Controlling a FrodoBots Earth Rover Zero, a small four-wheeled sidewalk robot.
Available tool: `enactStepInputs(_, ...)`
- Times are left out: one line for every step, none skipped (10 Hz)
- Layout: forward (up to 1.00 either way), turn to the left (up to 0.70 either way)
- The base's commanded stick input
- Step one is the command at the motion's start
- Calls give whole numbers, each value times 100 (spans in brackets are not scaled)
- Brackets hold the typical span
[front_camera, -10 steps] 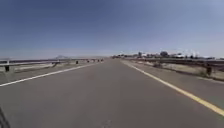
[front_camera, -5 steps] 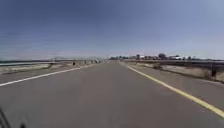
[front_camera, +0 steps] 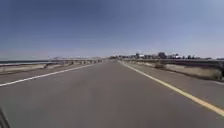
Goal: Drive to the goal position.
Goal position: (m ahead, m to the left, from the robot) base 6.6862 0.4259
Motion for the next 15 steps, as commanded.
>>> enactStepInputs(100, 0)
enactStepInputs(100, 0)
enactStepInputs(100, 0)
enactStepInputs(100, 0)
enactStepInputs(100, 0)
enactStepInputs(100, 0)
enactStepInputs(100, 0)
enactStepInputs(100, 0)
enactStepInputs(100, 0)
enactStepInputs(100, 0)
enactStepInputs(100, 0)
enactStepInputs(100, 0)
enactStepInputs(100, 0)
enactStepInputs(100, 0)
enactStepInputs(100, 0)
